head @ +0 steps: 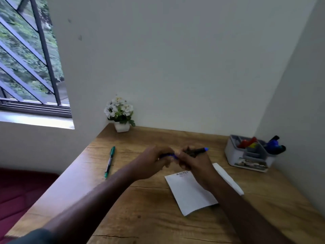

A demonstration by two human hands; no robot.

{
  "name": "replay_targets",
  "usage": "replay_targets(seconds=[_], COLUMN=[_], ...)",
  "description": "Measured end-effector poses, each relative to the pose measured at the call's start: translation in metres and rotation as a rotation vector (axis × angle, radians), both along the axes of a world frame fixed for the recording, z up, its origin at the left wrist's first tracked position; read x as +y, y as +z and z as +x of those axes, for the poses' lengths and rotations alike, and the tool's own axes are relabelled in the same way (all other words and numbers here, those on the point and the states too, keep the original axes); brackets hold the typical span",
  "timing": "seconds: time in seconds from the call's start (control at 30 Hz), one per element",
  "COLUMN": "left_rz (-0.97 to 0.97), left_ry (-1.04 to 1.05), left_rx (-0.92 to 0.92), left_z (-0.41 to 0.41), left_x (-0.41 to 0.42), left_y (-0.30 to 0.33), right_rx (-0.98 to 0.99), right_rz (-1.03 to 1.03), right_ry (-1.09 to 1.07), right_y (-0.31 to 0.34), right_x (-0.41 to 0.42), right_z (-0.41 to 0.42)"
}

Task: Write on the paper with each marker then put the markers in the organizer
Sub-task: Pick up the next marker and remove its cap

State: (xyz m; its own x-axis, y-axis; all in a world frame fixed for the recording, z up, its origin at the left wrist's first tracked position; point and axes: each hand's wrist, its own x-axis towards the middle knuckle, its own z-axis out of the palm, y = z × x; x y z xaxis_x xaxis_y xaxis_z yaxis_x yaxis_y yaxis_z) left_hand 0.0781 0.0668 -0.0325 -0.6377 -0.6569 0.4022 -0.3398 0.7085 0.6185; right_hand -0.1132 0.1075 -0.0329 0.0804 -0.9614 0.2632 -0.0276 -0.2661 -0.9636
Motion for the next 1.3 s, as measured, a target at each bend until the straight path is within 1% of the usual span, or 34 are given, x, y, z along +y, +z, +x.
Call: replay_targets(seconds=[0.1, 0.2, 0.33, 0.4, 0.47, 0.53, 0.6, 0.7, 0.73, 0.8, 0.87, 0.97, 1.03, 1.13, 1.17, 1.3], left_rz=[0.143, 0.246, 0.372, 0.458, 0.519, 0.485, 0.428, 0.259, 0.191, 0.100, 0.085, 0.057, 0.063, 0.109, 0.127, 0.149], left_ry=[-0.110, -0.211, -0.290, -0.305, -0.258, -0.173, -0.083, 0.031, 0.041, 0.011, -0.039, -0.080, -0.091, -0.125, -0.140, -0.168], left_rx=[-0.024, -0.061, -0.085, -0.099, -0.107, -0.109, -0.101, -0.102, -0.116, -0.172, -0.207, -0.211, -0.172, -0.133, -0.137, -0.163], left_z=[-0.015, -0.021, -0.026, -0.022, -0.013, -0.004, -0.005, -0.021, -0.028, -0.042, -0.054, -0.065, -0.067, -0.063, -0.062, -0.061], left_x=[0.005, 0.008, 0.007, 0.004, -0.002, -0.011, -0.019, -0.030, -0.034, -0.042, -0.050, -0.055, -0.060, -0.067, -0.068, -0.069], left_y=[-0.003, -0.006, -0.003, 0.000, 0.001, -0.004, -0.009, -0.016, -0.018, -0.022, -0.029, -0.040, -0.046, -0.053, -0.053, -0.054], right_rx=[0.053, 0.036, 0.069, -0.030, -0.216, -0.308, -0.244, -0.161, -0.115, 0.044, 0.207, 0.307, 0.283, 0.158, 0.158, 0.410], right_rz=[0.043, 0.087, 0.076, 0.083, 0.069, 0.048, 0.048, 0.062, 0.050, 0.000, -0.033, -0.023, -0.007, 0.042, 0.033, -0.062], right_ry=[-0.032, 0.010, 0.046, 0.015, -0.027, -0.029, -0.066, -0.165, -0.210, -0.262, -0.293, -0.358, -0.352, -0.280, -0.268, -0.300], right_y=[-0.007, -0.014, -0.017, -0.013, -0.008, -0.007, -0.014, -0.029, -0.032, -0.035, -0.040, -0.043, -0.043, -0.039, -0.037, -0.037], right_x=[0.004, 0.009, 0.012, 0.011, 0.010, 0.008, 0.005, 0.001, 0.001, 0.002, 0.001, 0.003, 0.005, 0.005, 0.004, -0.004], right_z=[-0.015, -0.032, -0.039, -0.048, -0.062, -0.070, -0.068, -0.058, -0.057, -0.058, -0.058, -0.057, -0.057, -0.058, -0.059, -0.069])
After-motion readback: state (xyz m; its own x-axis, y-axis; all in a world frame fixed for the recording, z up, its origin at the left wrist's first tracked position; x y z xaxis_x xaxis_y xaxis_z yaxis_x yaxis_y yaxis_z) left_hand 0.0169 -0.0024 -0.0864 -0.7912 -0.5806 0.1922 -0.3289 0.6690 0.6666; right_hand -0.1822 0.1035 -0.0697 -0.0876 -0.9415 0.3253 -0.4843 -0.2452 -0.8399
